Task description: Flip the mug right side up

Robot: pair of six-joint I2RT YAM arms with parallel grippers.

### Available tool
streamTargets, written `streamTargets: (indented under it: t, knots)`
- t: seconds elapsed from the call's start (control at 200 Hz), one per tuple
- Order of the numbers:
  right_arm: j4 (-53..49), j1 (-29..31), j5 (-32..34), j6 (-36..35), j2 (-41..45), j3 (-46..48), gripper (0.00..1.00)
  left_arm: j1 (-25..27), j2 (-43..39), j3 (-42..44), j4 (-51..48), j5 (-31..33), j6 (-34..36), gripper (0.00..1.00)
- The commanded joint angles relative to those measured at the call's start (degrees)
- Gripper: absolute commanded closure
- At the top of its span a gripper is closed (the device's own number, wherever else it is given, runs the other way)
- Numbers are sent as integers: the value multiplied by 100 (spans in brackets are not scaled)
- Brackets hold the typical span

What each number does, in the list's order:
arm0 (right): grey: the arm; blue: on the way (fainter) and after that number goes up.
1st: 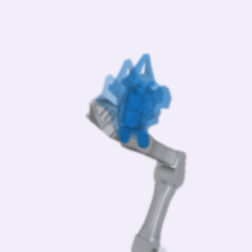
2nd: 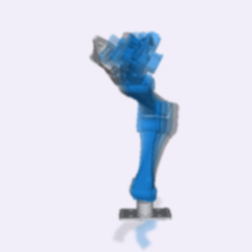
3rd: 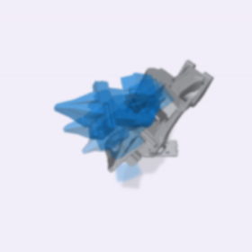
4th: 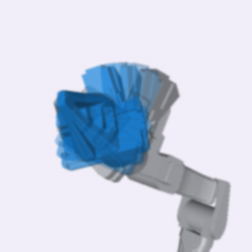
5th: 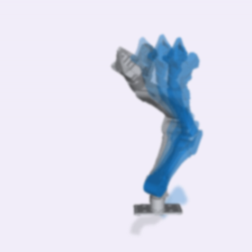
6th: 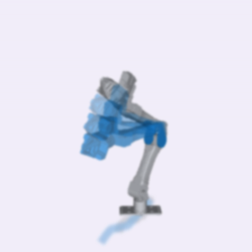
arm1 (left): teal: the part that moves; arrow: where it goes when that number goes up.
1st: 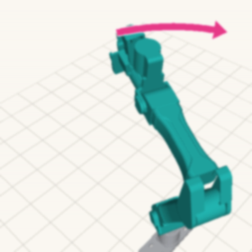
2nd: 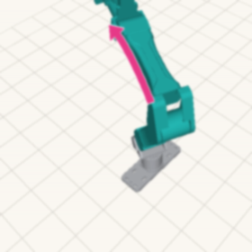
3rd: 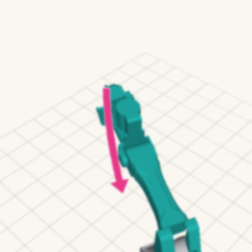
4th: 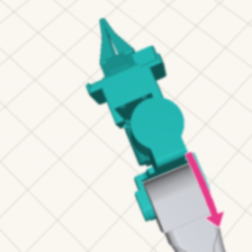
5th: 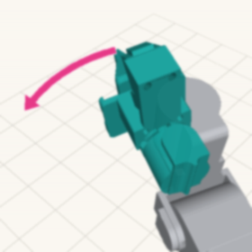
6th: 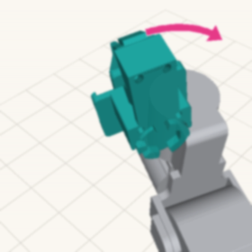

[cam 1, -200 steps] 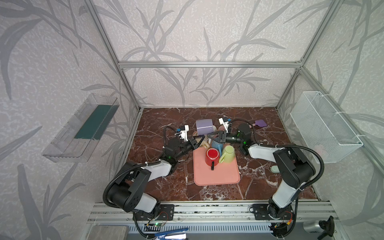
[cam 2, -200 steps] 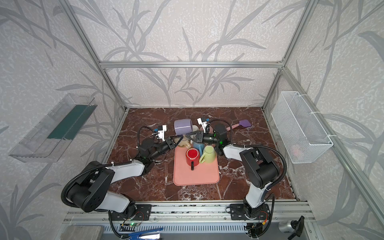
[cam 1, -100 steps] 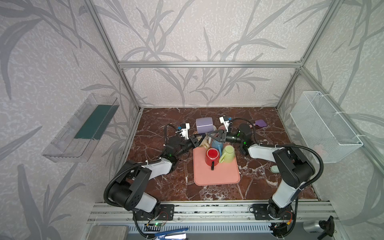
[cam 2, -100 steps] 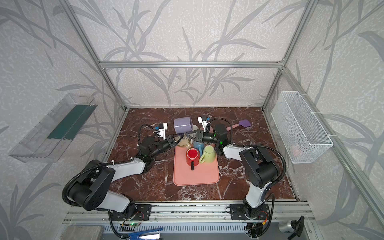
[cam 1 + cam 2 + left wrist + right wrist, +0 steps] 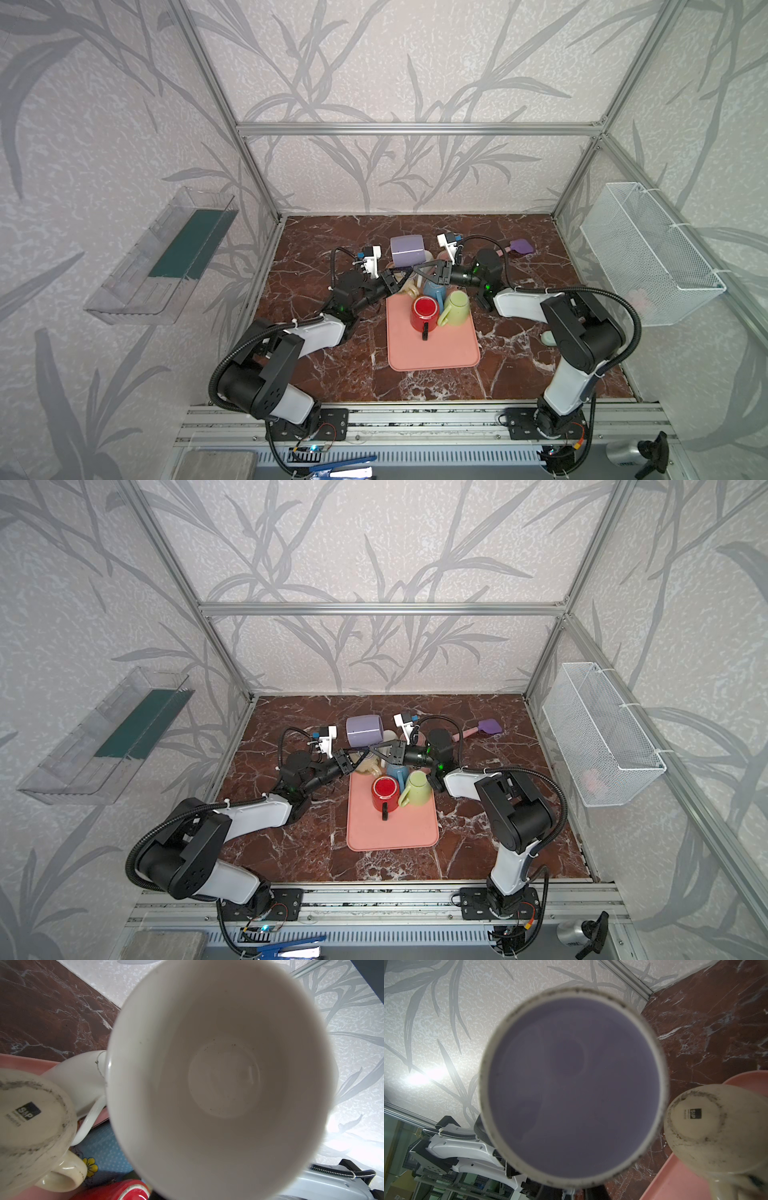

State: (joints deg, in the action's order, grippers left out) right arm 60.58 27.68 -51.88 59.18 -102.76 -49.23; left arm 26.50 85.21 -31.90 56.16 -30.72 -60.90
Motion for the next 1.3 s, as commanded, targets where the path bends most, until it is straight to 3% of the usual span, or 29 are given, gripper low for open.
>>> streamTargets:
  t: [0.0, 0.055, 0.385, 0.79, 1.065, 1.175, 1.295]
  knots:
    - [292, 80, -156, -36, -29, -76, 100, 60, -410, -273, -37, -4, 290, 100]
    - [267, 51, -155, -20, -27, -77, 100, 62, -582, -247, -263, 59, 391, 100]
    - [-304, 18, -120, -366, -86, -12, 76, -75, -1415, 204, -1098, 536, 564, 100]
    - [-638, -9, -122, -557, -80, 76, 72, -585, -2632, 763, -2212, 1106, 671, 100]
    - [-1125, 6, -97, -943, 257, 185, 72, -1213, -3334, -27, -5380, 1767, 1388, 100]
    - [-2237, 34, 111, -1631, 703, 179, 72, -1450, -3130, -649, -6537, 1986, 1850, 100]
    - [-3647, 171, 648, -2709, 1218, 132, 66, -1516, -2756, -1443, -7564, 2305, 2427, 100]
